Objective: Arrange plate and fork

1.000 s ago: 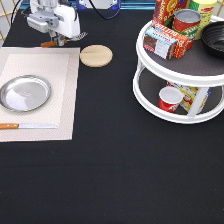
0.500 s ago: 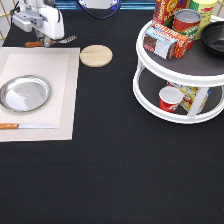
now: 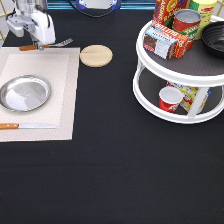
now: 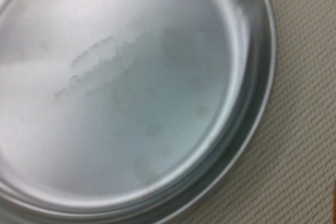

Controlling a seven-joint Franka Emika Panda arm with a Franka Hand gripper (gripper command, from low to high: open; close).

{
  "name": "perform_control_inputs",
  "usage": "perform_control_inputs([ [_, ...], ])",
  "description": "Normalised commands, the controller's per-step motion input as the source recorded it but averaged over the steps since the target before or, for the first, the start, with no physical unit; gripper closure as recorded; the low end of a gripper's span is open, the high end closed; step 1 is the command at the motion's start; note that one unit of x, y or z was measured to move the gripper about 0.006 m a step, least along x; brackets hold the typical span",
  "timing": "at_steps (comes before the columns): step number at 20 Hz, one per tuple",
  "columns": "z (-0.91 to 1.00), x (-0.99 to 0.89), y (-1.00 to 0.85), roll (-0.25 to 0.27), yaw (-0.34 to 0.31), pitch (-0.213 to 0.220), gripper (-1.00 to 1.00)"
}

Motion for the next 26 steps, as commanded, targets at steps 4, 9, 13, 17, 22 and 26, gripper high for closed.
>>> perform_control_inputs([
  [4,-0.47,-0.32,-0.22,0.170,-0.239,0.000,1.00],
  [9,-0.30,-0.35,-0.29,0.134,-0.237,0.008,1.00],
  [13,-0.14,-0.21,-0.37,0.098,-0.214,0.007,1.00],
  [17,-0.06,-0.06,-0.38,0.113,-0.186,0.001,1.00],
  [22,-0.09,-0.02,-0.34,0.103,-0.198,-0.001,1.00],
  [26,-0.14,0.00,-0.31,0.107,-0.194,-0.006,1.00],
])
